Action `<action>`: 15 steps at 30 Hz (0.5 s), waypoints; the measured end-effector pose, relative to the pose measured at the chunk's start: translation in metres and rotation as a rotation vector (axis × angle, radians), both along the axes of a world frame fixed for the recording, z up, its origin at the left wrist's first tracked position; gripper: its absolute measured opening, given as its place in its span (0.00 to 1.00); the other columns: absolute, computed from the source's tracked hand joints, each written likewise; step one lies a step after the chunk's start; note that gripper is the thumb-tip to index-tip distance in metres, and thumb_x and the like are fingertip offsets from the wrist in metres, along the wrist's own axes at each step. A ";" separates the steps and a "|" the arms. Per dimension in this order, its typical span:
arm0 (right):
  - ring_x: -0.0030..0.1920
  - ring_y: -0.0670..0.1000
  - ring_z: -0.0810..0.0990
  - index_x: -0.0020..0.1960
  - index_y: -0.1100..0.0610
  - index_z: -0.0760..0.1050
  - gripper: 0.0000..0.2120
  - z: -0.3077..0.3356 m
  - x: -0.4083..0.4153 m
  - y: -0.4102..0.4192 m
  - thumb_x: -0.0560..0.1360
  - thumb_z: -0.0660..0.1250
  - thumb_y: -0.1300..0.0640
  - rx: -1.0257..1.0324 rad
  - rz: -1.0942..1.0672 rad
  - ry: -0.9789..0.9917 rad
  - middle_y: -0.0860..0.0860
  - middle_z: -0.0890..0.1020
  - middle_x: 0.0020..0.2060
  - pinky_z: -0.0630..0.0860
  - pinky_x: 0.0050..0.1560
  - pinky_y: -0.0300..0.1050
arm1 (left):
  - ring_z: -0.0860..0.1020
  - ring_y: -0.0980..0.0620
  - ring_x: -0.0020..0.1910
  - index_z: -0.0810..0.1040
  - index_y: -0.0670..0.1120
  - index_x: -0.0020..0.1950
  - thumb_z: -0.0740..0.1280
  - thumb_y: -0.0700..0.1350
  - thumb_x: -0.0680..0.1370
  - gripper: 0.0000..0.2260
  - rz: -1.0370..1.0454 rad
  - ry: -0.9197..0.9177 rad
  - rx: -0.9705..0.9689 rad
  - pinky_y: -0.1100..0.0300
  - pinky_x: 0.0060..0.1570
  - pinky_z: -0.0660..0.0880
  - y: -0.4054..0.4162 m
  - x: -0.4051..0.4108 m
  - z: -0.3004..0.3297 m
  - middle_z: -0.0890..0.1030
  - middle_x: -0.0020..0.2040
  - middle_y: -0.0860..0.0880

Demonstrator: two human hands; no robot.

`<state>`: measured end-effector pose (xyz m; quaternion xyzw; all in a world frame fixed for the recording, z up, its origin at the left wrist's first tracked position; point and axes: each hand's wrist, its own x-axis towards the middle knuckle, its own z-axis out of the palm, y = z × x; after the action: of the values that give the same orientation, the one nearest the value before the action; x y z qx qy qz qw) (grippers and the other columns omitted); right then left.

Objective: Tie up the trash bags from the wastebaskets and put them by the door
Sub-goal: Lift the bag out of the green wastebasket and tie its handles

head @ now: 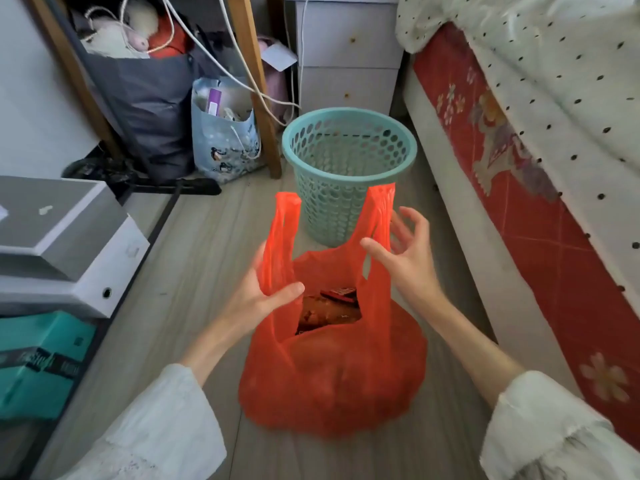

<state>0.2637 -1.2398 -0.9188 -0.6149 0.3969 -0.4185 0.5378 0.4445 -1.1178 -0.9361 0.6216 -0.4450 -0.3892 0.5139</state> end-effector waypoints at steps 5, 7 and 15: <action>0.76 0.45 0.53 0.76 0.54 0.38 0.57 -0.040 0.002 -0.004 0.64 0.77 0.51 -0.066 0.221 0.432 0.49 0.58 0.75 0.51 0.76 0.44 | 0.60 0.55 0.73 0.44 0.54 0.75 0.75 0.59 0.57 0.55 0.012 -0.098 0.159 0.56 0.73 0.58 -0.003 0.002 -0.032 0.57 0.76 0.50; 0.71 0.48 0.60 0.76 0.56 0.42 0.55 -0.048 0.010 -0.011 0.64 0.77 0.50 -0.093 0.228 0.531 0.50 0.70 0.66 0.54 0.74 0.43 | 0.59 0.53 0.74 0.46 0.55 0.75 0.75 0.61 0.56 0.56 0.012 -0.117 0.182 0.51 0.73 0.59 -0.014 0.006 -0.040 0.57 0.76 0.48; 0.47 0.54 0.72 0.52 0.73 0.76 0.14 -0.061 0.034 -0.021 0.79 0.56 0.63 -0.060 0.051 0.430 0.64 0.79 0.46 0.67 0.49 0.47 | 0.79 0.55 0.51 0.73 0.35 0.61 0.62 0.42 0.78 0.15 0.178 -0.127 0.153 0.66 0.55 0.72 -0.047 0.008 -0.059 0.78 0.57 0.38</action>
<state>0.2977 -1.2610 -0.9796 -0.7155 0.4742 -0.2755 0.4327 0.4523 -1.1649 -0.9952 0.7194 -0.3887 -0.3344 0.4685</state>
